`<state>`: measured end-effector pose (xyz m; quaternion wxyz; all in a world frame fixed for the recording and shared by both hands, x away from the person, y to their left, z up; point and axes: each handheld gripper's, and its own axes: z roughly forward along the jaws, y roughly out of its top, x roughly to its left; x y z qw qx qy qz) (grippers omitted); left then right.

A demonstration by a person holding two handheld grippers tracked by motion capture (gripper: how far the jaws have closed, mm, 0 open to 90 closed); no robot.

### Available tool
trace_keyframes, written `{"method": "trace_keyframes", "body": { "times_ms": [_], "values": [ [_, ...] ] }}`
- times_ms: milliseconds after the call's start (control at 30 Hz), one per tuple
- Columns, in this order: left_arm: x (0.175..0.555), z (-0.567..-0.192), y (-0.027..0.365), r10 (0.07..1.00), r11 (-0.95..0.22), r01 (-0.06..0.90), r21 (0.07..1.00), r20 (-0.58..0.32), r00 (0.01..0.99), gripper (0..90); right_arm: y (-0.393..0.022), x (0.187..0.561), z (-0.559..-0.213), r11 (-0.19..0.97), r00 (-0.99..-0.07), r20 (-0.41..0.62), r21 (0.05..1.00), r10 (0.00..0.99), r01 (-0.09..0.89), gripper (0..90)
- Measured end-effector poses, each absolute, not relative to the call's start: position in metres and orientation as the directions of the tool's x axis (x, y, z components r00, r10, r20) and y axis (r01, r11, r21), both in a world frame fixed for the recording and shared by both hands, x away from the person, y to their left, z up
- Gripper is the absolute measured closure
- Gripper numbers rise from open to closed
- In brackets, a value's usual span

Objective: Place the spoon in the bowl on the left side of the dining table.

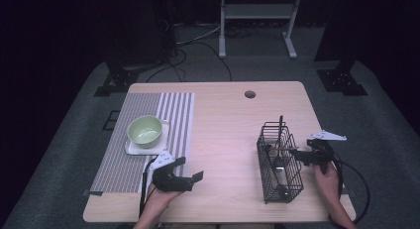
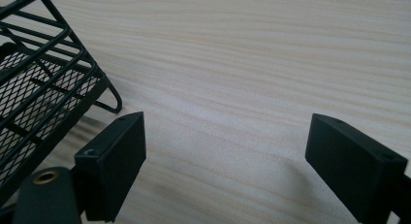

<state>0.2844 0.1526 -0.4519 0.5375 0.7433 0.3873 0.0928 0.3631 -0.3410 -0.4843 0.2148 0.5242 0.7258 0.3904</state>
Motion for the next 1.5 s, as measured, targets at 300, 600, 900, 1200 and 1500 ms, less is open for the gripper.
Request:
{"method": "trace_keyframes", "body": {
  "times_ms": [300, 600, 900, 1200, 1500],
  "values": [
    [0.287, -0.451, 0.145, 0.658, -0.136, 0.481, 0.866, -0.285, 0.697, 2.1, -0.341, 0.363, -0.484, 0.147, -0.361, 0.098, 0.792, 0.927, 0.593, 13.6],
    [0.290, -0.445, 0.128, 0.639, -0.137, 0.483, 0.865, -0.296, 0.710, 1.6, -0.341, 0.363, -0.484, 0.148, -0.369, 0.102, 0.794, 0.924, 0.590, 13.6],
    [0.291, -0.434, 0.099, 0.582, -0.178, 0.453, 0.873, -0.278, 0.765, 1.8, -0.341, 0.363, -0.484, 0.147, -0.370, 0.103, 0.796, 0.923, 0.587, 13.6],
    [0.291, -0.428, 0.072, 0.530, -0.183, 0.445, 0.877, -0.293, 0.796, 1.7, -0.341, 0.362, -0.484, 0.150, -0.375, 0.102, 0.798, 0.922, 0.584, 13.6],
    [0.291, -0.415, 0.053, 0.491, -0.182, 0.420, 0.889, -0.288, 0.822, 1.7, -0.341, 0.362, -0.484, 0.150, -0.375, 0.102, 0.798, 0.921, 0.584, 13.6]
  ]
}}
